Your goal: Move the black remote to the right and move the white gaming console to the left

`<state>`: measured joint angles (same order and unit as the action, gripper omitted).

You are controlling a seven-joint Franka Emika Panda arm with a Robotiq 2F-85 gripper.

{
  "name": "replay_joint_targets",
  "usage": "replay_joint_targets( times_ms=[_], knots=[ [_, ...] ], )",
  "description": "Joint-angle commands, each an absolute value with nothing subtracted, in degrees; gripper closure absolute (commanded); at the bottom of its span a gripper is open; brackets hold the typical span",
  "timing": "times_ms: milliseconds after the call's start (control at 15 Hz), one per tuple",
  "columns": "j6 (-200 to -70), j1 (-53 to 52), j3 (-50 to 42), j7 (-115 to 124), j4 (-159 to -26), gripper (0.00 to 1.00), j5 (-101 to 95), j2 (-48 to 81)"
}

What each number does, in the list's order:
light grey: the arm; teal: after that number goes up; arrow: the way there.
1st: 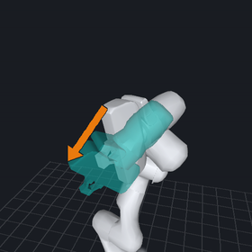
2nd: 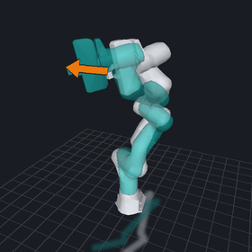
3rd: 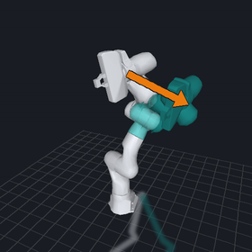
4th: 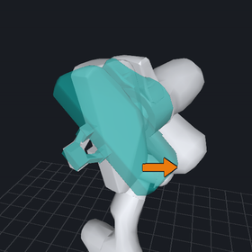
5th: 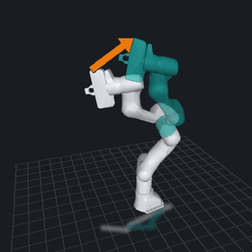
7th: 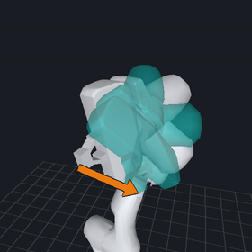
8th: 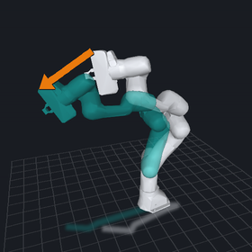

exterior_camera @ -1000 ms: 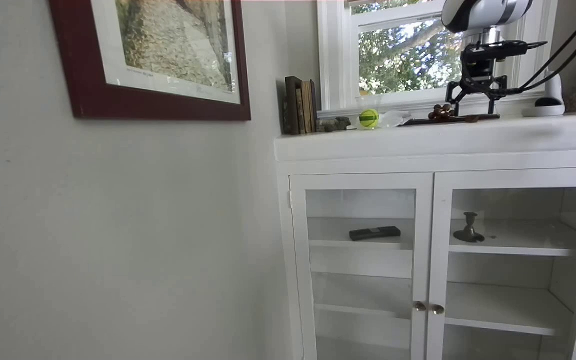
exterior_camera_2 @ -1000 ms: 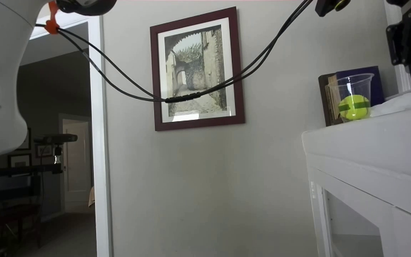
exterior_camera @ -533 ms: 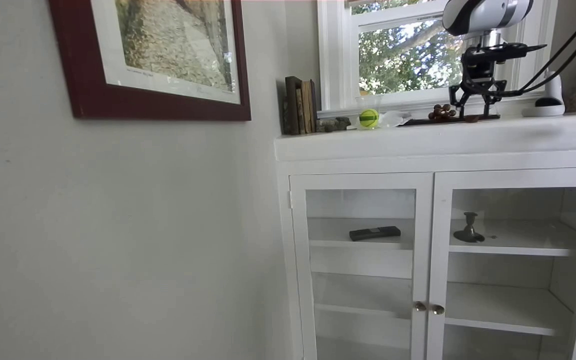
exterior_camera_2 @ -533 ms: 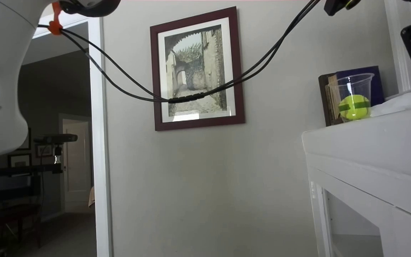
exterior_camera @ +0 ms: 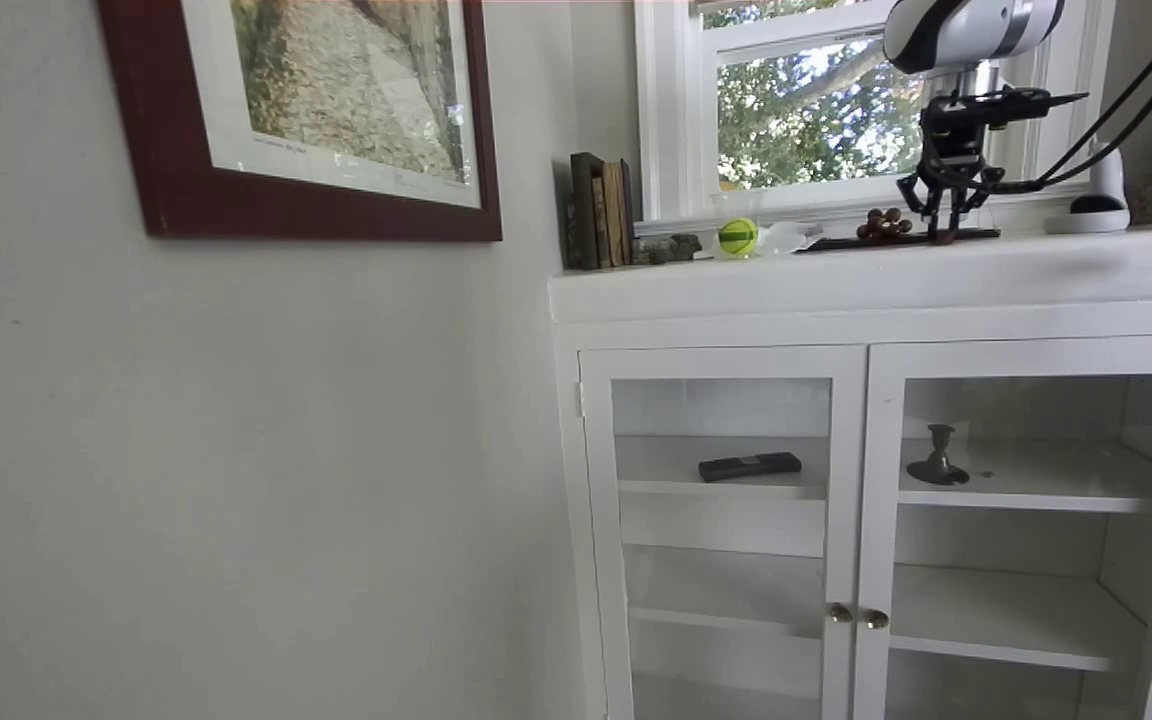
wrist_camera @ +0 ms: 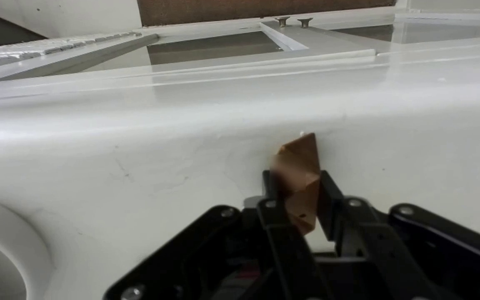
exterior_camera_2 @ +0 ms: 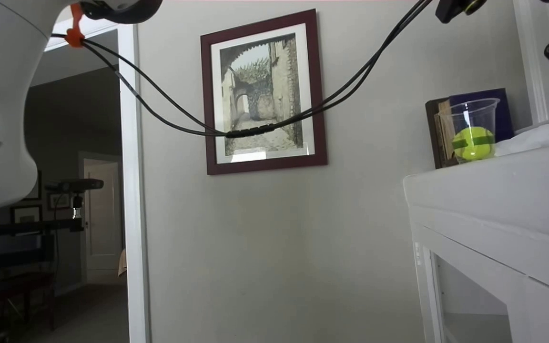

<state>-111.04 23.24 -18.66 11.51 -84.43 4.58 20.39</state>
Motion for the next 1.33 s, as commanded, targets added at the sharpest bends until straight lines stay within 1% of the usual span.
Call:
replay_joint_targets(
  times_ms=[0, 667, 1267],
  knots=[
    [-110.88, 23.76, -18.35, 10.53, -83.3, 0.94, 5.63, 20.39],
    [-103.21, 25.85, -20.85, 9.09, -82.87, 0.94, 4.93, 16.56],
    [-102.94, 30.58, -22.21, 7.92, -75.5, 0.94, 6.36, 21.19]
  ],
)
